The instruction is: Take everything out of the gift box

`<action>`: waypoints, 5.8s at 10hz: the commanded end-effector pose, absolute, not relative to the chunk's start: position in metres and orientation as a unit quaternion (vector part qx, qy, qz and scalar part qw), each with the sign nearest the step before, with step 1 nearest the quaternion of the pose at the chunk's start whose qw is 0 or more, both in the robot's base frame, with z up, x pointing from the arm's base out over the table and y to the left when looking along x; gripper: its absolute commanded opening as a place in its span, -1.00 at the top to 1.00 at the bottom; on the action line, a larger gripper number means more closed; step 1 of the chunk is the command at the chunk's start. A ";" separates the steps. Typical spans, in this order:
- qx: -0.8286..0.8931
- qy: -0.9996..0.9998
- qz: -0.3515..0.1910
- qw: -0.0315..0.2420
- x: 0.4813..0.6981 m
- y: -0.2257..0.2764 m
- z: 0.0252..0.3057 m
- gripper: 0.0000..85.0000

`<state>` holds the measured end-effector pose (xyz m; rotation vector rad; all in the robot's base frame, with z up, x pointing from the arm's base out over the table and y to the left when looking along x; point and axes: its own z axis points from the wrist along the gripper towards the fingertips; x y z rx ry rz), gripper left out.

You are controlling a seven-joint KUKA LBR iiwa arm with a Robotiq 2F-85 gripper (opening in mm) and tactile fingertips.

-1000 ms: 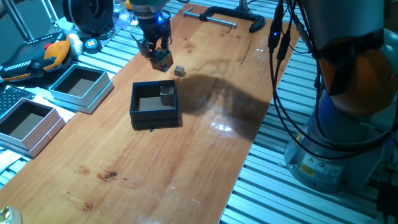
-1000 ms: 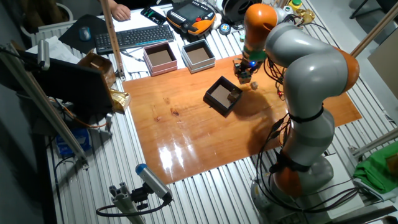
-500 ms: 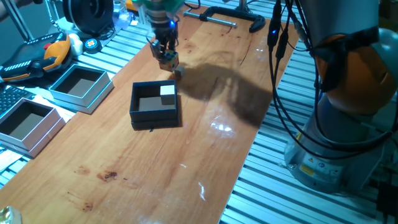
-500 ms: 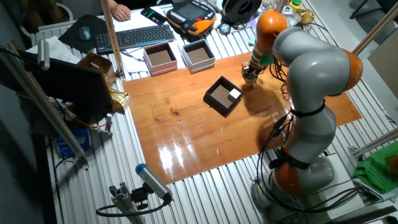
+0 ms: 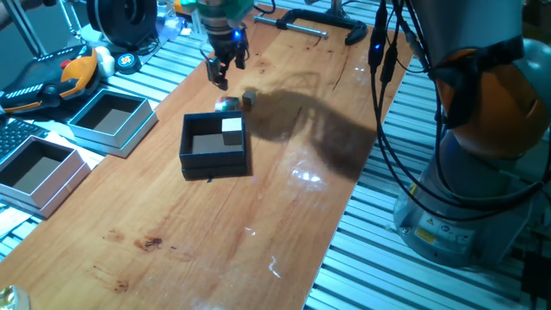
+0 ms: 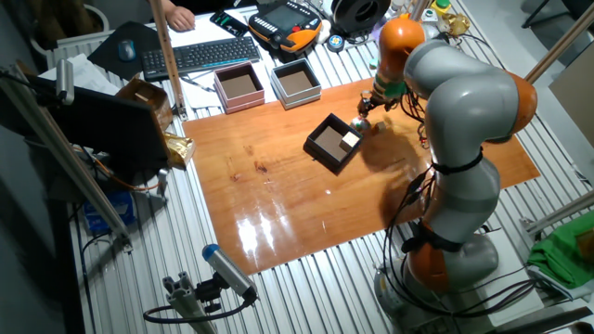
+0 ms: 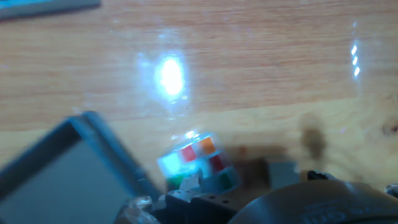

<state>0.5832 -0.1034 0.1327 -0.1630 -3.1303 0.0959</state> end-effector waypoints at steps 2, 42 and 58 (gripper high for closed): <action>-0.109 -0.994 0.010 0.013 0.576 -0.054 0.145 -0.81; -0.141 -0.989 0.044 -0.009 0.531 0.021 0.093 -0.83; -0.089 -0.994 0.024 -0.052 0.528 -0.001 0.053 0.10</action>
